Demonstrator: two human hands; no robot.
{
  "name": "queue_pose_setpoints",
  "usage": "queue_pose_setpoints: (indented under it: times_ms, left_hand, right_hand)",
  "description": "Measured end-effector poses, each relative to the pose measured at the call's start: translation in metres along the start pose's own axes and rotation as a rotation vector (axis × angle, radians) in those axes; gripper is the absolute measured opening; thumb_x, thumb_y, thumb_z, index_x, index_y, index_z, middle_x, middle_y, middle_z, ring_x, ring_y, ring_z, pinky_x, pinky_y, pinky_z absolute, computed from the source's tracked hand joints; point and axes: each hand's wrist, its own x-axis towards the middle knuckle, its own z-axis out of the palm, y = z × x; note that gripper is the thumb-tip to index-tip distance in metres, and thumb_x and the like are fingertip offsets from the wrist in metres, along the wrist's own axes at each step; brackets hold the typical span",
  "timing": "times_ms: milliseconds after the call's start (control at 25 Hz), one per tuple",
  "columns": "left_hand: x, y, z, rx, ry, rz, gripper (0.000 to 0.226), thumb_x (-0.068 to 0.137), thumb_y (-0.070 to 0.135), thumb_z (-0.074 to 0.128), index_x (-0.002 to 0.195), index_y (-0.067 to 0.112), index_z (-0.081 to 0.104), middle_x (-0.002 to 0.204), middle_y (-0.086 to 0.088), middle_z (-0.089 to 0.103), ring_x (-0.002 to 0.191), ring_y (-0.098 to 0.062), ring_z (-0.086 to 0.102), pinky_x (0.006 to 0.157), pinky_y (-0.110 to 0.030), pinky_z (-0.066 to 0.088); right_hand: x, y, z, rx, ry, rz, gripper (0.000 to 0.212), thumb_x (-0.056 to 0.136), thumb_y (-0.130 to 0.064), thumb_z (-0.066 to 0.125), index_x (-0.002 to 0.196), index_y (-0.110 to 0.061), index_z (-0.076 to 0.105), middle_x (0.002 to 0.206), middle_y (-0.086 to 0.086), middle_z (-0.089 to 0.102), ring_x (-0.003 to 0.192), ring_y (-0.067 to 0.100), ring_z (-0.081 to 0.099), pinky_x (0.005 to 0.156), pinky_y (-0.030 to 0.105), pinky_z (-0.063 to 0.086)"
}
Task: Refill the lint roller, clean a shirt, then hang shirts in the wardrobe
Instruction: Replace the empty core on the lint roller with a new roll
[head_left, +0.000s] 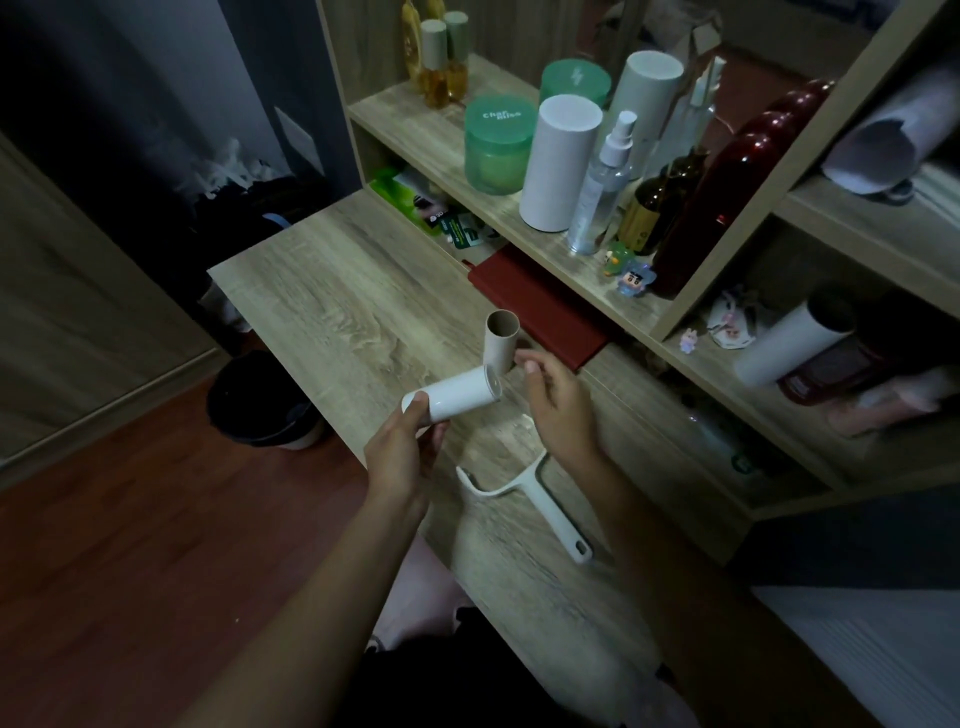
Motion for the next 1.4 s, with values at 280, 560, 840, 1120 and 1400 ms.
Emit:
queue_pose_setpoints:
  times_ms: [280,560,840,1120,1400]
  left_hand:
    - [-0.001,-0.001,-0.003,0.054,-0.008,0.046,0.028,0.087,0.012,0.063,0.114,0.005,0.063,0.099,-0.005,0.065,0.083,-0.013,0.064,0.081,-0.024,0.054]
    - [-0.004,0.001,-0.008,0.015,0.020,0.116,0.024,0.087,0.008,0.061,0.111,0.006,0.064,0.088,0.000,0.065,0.079,-0.010,0.063,0.073,-0.020,0.056]
    - [0.009,0.008,-0.024,-0.041,0.090,0.082,0.032,0.086,0.012,0.065,0.116,0.003,0.063,0.093,-0.002,0.063,0.075,-0.014,0.063,0.061,-0.018,0.056]
    - [0.008,0.012,-0.037,-0.040,0.141,0.113,0.031,0.085,0.010,0.066,0.115,0.003,0.063,0.094,-0.003,0.064,0.066,-0.009,0.066,0.071,-0.021,0.057]
    - [0.010,0.016,-0.042,-0.046,0.129,0.134,0.033,0.085,0.010,0.065,0.117,0.003,0.062,0.095,-0.001,0.065,0.081,-0.012,0.064,0.077,-0.023,0.057]
  right_hand:
    - [0.003,-0.023,-0.001,0.182,-0.362,0.031,0.032,0.089,-0.020,0.061,0.121,-0.016,0.062,0.122,0.008,0.064,0.101,0.000,0.061,0.086,0.012,0.048]
    - [-0.006,-0.021,0.018,-0.006,-0.148,-0.153,0.031,0.088,-0.020,0.062,0.117,-0.011,0.064,0.120,0.004,0.064,0.108,0.007,0.057,0.086,0.005,0.044]
    - [0.005,-0.002,0.025,0.000,-0.098,0.027,0.037,0.083,-0.022,0.067,0.118,-0.017,0.060,0.117,0.004,0.053,0.102,0.014,0.058,0.086,0.025,0.049]
    - [0.028,0.034,0.051,-0.681,-0.528,-0.248,0.031,0.084,-0.012,0.061,0.115,-0.010,0.060,0.119,0.009,0.057,0.110,0.027,0.054,0.093,0.040,0.045]
    - [0.026,0.034,0.041,-0.638,-0.524,-0.269,0.042,0.083,-0.008,0.062,0.124,-0.010,0.057,0.136,0.010,0.051,0.126,0.026,0.046,0.106,0.034,0.036]
